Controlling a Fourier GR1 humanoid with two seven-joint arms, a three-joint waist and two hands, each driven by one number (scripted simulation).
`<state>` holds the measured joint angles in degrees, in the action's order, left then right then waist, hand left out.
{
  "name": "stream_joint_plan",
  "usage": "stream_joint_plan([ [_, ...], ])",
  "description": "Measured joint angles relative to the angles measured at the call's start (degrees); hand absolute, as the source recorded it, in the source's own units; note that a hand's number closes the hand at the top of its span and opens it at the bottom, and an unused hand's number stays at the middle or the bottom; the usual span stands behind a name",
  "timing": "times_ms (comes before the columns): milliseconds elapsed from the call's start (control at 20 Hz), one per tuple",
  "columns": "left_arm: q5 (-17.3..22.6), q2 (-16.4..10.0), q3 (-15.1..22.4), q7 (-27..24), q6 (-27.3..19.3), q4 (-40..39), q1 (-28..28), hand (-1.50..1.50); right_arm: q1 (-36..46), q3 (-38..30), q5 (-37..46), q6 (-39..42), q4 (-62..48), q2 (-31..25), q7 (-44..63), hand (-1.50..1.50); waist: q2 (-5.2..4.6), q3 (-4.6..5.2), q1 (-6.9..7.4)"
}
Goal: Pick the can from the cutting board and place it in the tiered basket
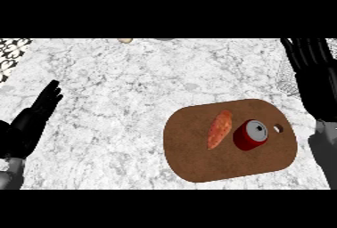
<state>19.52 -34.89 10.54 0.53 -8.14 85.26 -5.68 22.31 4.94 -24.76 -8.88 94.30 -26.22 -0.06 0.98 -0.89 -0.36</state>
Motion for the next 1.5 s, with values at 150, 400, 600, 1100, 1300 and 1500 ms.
stream_joint_plan([
  [150, -1.2, 2.4, 1.1, 0.0, -0.2, 0.1, -1.7, 0.00, 0.8, 2.8, 3.0, -2.7, -2.0, 2.8, 1.8, -1.50, -0.54, 0.49, 0.27],
  [400, -1.7, 8.7, 5.2, -2.4, 0.2, -0.5, -2.2, 0.00, 1.8, 10.2, 12.0, -10.4, -8.8, 5.7, 8.8, -1.50, -1.20, 1.05, 0.65],
  [600, -2.7, 13.4, 7.7, -5.6, 0.7, -3.5, -1.7, 0.00, 1.0, 13.6, 15.5, -16.8, -12.4, 14.4, 6.5, -1.50, -1.23, 0.96, 0.62],
  [1100, -3.9, 16.3, 7.0, -7.7, 1.8, -7.1, -1.4, 0.00, 6.2, 19.7, 30.3, -12.8, -3.3, 1.1, 24.5, -1.50, -0.25, 1.18, -1.00],
  [1300, -3.9, 16.4, 6.9, -7.6, 1.5, -7.0, -0.9, 0.00, 9.5, 24.0, 33.3, -1.9, -1.3, -8.1, 35.8, -1.50, 0.25, 1.43, -1.26],
  [1500, -4.0, 16.5, 6.8, -7.6, 1.7, -7.5, -1.0, 0.00, 13.6, 28.1, 32.7, 11.3, 2.3, -15.1, 46.3, -1.50, 0.29, 1.49, -1.20],
])
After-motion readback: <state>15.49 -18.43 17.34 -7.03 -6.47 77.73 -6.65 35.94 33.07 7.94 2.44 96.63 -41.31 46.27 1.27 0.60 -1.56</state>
